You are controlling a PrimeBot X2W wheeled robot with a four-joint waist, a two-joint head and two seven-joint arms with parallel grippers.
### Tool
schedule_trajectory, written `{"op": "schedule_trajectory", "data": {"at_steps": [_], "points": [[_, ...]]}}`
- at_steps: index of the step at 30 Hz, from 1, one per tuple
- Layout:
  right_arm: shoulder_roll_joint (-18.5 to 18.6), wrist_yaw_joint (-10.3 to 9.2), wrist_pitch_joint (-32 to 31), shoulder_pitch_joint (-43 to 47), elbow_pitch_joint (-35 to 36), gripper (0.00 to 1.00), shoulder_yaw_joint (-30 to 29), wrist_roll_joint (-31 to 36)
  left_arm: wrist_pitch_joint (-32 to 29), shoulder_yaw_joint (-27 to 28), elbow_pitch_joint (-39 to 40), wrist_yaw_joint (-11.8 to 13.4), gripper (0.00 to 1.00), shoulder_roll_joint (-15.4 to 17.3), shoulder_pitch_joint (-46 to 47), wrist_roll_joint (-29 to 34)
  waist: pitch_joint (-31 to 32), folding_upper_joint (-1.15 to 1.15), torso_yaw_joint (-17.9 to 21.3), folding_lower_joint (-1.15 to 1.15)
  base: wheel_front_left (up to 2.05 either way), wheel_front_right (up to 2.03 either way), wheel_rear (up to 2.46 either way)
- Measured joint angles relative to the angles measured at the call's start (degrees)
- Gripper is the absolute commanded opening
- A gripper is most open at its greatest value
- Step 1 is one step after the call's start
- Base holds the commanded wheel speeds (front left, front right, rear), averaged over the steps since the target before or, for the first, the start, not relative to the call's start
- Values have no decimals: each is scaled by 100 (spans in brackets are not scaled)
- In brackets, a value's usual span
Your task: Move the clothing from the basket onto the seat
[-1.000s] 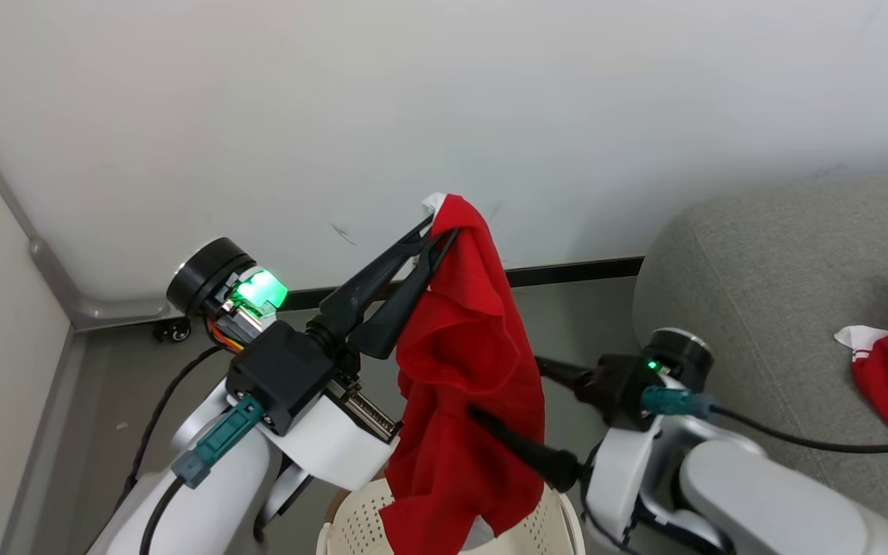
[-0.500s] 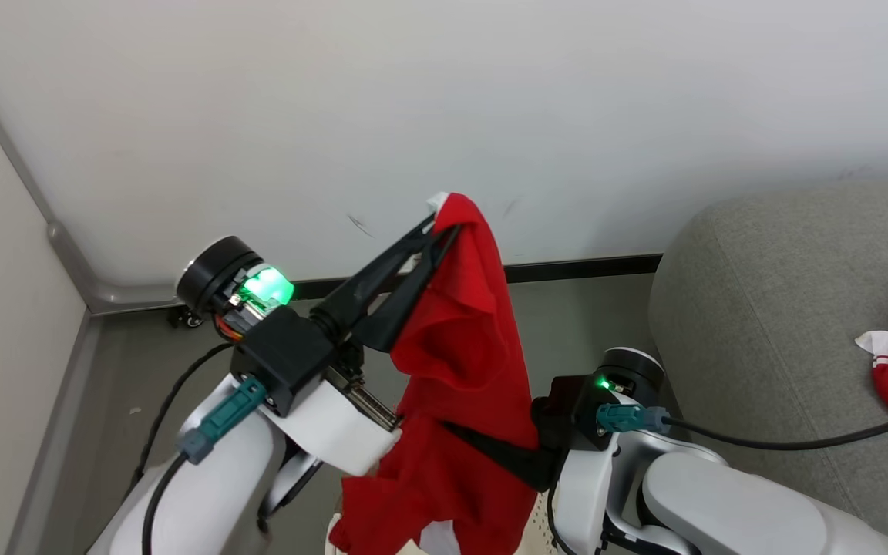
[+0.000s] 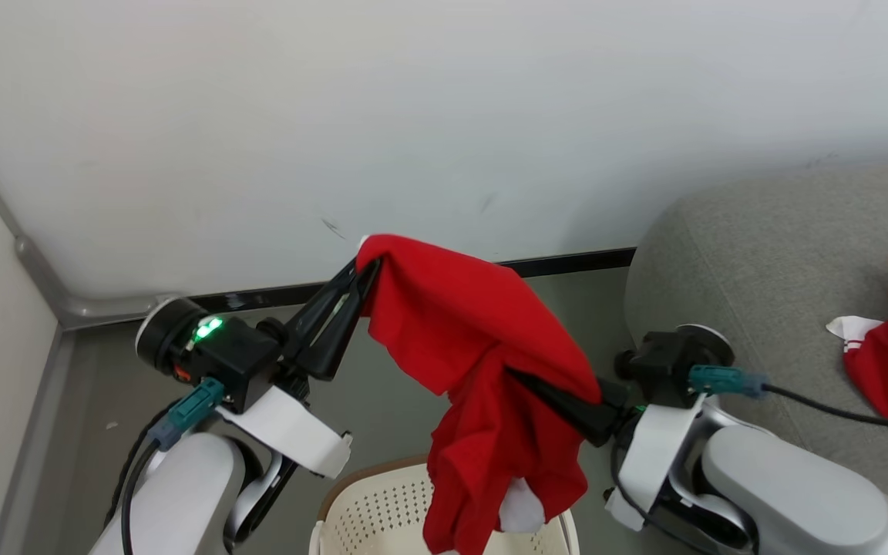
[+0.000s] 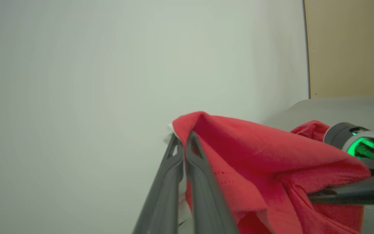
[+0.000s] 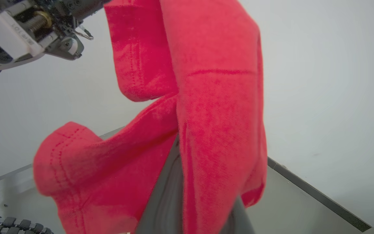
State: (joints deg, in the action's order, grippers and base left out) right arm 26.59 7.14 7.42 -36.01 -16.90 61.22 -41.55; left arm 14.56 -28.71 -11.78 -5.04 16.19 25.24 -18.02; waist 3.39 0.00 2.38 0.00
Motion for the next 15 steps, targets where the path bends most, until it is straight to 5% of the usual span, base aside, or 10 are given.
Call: {"op": "schedule_trajectory", "data": {"at_steps": [4,5,7,9,15], "points": [[124,0,153,115,-4,0,-244,-134,0,54,-185,0,0,-7,-230,-175,3,0,114,0,0,0,0],[152,0,185,135,-5,0,-297,-157,0,64,-220,0,24,-13,-285,-227,4,0,142,0,0,0,0],[205,0,243,183,-21,0,-405,-196,0,67,-292,0,52,-18,-389,-292,6,0,197,0,0,0,0],[263,0,289,216,-73,0,-501,-235,-1,62,-356,-1,100,-29,-480,-353,7,0,250,0,0,0,0],[361,0,376,265,-236,0,-865,-288,-1,16,-427,-9,100,-96,-654,-539,9,0,395,0,0,0,0]]}}
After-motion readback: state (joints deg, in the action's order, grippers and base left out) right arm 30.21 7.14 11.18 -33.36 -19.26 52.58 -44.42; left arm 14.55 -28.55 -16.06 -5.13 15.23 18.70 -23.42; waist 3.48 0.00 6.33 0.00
